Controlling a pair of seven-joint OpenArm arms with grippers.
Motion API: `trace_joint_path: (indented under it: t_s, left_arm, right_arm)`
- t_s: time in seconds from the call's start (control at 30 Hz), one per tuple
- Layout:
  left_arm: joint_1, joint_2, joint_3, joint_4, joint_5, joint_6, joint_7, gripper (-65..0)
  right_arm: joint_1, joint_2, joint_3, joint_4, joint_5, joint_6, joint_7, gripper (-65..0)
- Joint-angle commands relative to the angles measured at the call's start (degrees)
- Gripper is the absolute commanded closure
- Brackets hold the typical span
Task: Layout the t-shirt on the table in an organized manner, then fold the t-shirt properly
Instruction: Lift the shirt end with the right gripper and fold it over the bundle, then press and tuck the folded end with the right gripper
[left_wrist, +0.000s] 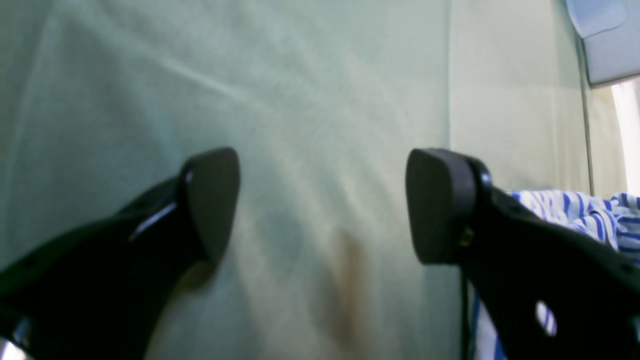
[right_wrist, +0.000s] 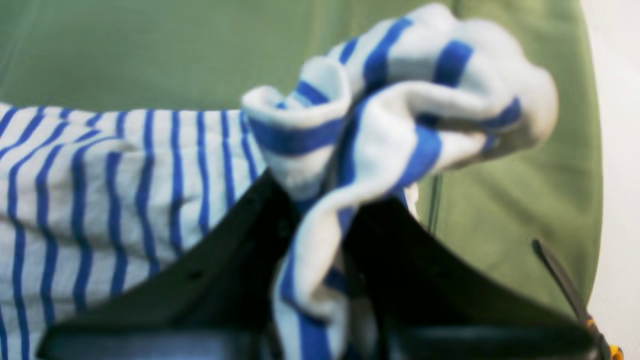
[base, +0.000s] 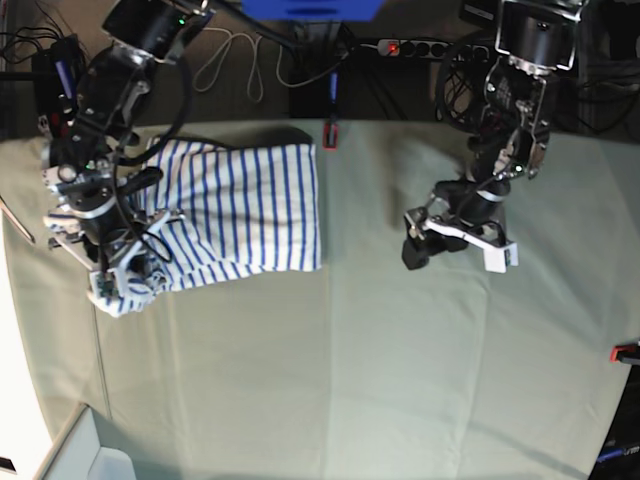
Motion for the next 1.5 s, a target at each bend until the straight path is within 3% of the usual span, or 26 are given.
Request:
trace_joint_path:
  t_s: [0.0, 0.37, 0.57, 0.77, 1.17, 1.33, 1.47]
  left_arm:
    - [-0.94, -0.43, -0.26, 1.79, -0.27, -0.81, -0.92, -50.5]
    - [2.40, -5.01, -0.35, 7.59, -0.27, -0.72, -0.92, -50.5]
    - [3.89, -5.62, -0.35, 7.59, -0.27, -0.72, -0.92, -50.5]
    - [4.24, -5.62, -0.35, 7.59, -0.27, -0.72, -1.01, -50.5]
    - [4.24, -5.62, -0.35, 7.59, -0.27, -0.81, -1.01, -50.5]
    - [4.07, -5.62, -0.35, 7.59, -0.27, -0.81, -1.01, -50.5]
    - [3.98, -5.45, -0.35, 7.59, -0.27, -0.81, -1.01, -50.6]
  right_arm:
    - [0.09, 0.41, -1.23, 1.28, 1.15, -0.12, 1.38, 0.0]
    - [-4.13, 0.41, -20.49, 0.75, 1.68, -1.04, 1.74, 0.0]
    - [-3.86, 0.41, -24.88, -4.00, 1.68, -5.09, 1.91, 0.0]
    - [-1.58, 0.41, -28.31, -7.78, 1.68, -5.35, 1.56, 0.0]
    - [-1.84, 0.41, -31.92, -7.51, 1.68, -5.26, 1.38, -21.9]
    - [-5.44, 0.41, -37.81, -3.56, 1.50, -5.26, 1.38, -36.9]
    - [-7.29, 0.41, -38.86, 0.40, 1.41, -5.26, 1.47, -40.0]
